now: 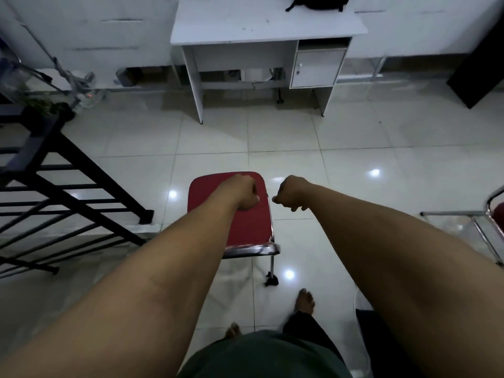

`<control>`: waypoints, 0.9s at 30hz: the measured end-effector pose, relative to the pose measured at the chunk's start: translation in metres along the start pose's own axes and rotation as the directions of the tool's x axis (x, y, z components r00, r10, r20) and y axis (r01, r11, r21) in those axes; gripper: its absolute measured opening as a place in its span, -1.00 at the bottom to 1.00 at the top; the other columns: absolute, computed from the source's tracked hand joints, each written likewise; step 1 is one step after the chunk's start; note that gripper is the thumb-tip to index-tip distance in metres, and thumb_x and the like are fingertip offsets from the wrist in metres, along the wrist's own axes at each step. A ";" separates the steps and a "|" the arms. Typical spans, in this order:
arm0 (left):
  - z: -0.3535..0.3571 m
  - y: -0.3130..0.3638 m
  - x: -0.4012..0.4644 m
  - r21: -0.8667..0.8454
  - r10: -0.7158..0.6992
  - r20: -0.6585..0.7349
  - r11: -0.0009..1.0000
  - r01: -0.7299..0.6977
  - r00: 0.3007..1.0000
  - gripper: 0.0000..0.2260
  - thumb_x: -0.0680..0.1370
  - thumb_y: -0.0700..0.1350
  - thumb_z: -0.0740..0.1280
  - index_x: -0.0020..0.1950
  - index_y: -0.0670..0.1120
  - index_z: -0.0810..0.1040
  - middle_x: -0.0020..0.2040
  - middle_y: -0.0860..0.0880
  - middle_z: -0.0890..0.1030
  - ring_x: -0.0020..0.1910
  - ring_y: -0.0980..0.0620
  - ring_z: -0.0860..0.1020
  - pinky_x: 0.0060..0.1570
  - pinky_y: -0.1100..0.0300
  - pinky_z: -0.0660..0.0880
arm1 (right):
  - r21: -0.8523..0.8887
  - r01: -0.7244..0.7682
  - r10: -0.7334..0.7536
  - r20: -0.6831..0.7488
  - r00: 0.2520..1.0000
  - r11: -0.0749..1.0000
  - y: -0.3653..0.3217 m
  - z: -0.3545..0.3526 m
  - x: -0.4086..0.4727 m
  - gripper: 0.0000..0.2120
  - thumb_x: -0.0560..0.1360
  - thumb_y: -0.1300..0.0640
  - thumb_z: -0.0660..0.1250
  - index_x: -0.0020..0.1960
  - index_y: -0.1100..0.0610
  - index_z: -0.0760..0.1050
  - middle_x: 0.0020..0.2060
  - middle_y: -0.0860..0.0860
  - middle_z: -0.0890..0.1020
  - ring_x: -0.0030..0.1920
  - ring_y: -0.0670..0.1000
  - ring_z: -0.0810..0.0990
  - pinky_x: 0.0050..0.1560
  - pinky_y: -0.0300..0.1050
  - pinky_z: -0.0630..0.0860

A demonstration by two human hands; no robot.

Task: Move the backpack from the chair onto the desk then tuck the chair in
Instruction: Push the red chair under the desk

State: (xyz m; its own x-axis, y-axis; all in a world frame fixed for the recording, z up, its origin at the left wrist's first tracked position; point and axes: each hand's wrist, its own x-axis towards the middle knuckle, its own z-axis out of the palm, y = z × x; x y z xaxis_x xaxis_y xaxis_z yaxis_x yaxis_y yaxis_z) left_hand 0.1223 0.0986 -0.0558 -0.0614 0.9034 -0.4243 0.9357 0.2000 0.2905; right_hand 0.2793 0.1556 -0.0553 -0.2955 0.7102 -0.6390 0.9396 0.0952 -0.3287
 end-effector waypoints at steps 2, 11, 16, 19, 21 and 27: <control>0.003 -0.016 -0.014 0.016 0.001 0.013 1.000 -0.001 1.000 -0.71 0.57 0.01 0.36 0.26 -0.03 0.61 0.27 -0.09 0.60 0.20 -0.13 0.56 0.17 0.00 0.52 | 0.019 0.002 -0.002 0.004 1.000 1.000 -0.010 0.017 -0.011 -0.67 0.60 0.03 0.35 0.17 0.29 0.57 -0.19 0.12 0.62 -0.18 0.13 0.67 -0.45 -0.18 0.47; 0.022 -0.047 -0.056 -0.052 -0.078 0.035 0.995 0.079 0.996 -0.70 0.57 0.00 0.37 0.28 -0.03 0.59 0.25 -0.07 0.60 0.15 -0.10 0.58 0.17 -0.03 0.54 | -0.011 0.016 -0.015 0.020 1.000 1.000 -0.026 0.062 -0.034 -0.68 0.58 0.03 0.35 0.21 0.24 0.55 -0.07 0.14 0.63 -0.14 0.11 0.65 -0.35 -0.18 0.53; 0.044 -0.057 -0.084 -0.073 -0.164 0.100 0.982 0.172 0.981 -0.70 0.55 0.03 0.38 0.25 -0.05 0.60 0.18 -0.07 0.61 0.09 -0.09 0.58 0.15 -0.02 0.54 | -0.132 0.074 -0.073 0.008 0.997 0.989 -0.030 0.087 -0.041 -0.68 0.50 0.02 0.41 0.15 0.21 0.58 -0.05 0.11 0.63 -0.09 0.11 0.60 -0.08 -0.05 0.58; 0.059 -0.063 -0.101 -0.101 -0.196 0.092 0.974 0.205 0.976 -0.69 0.59 0.07 0.30 0.22 -0.08 0.60 0.13 -0.10 0.62 0.02 -0.09 0.56 0.00 0.07 0.51 | -0.173 0.089 -0.095 -0.027 0.995 0.981 -0.027 0.094 -0.045 -0.71 0.44 0.03 0.45 0.07 0.19 0.60 -0.15 0.07 0.61 -0.18 0.08 0.56 -0.23 -0.12 0.48; 0.066 -0.066 -0.112 -0.111 -0.198 0.073 0.972 0.205 0.978 -0.66 0.61 0.11 0.24 0.21 -0.09 0.61 0.11 -0.12 0.62 0.01 -0.10 0.56 -0.06 0.09 0.47 | -0.143 0.089 -0.097 -0.049 0.994 0.986 -0.026 0.100 -0.050 -0.68 0.46 -0.03 0.43 0.09 0.17 0.60 -0.13 0.07 0.61 -0.14 0.08 0.57 -0.20 -0.12 0.46; 0.067 -0.082 -0.129 -0.064 -0.186 0.089 0.979 0.192 0.979 -0.47 0.52 0.19 0.34 0.42 -0.01 0.43 0.29 -0.08 0.55 0.21 -0.12 0.53 0.20 -0.04 0.50 | -0.132 0.104 -0.114 -0.074 0.991 0.986 -0.028 0.111 -0.060 -0.55 0.50 -0.18 0.36 0.19 0.14 0.57 -0.05 0.06 0.61 -0.05 0.10 0.58 -0.08 -0.07 0.52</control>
State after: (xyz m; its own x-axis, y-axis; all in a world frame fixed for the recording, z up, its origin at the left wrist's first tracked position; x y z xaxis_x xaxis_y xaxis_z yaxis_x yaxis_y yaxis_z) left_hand 0.0763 -0.0594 -0.0826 -0.2031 0.8133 -0.5452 0.8825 0.3933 0.2580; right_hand 0.2513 0.0330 -0.0844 -0.3874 0.7441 -0.5442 0.9183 0.2596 -0.2988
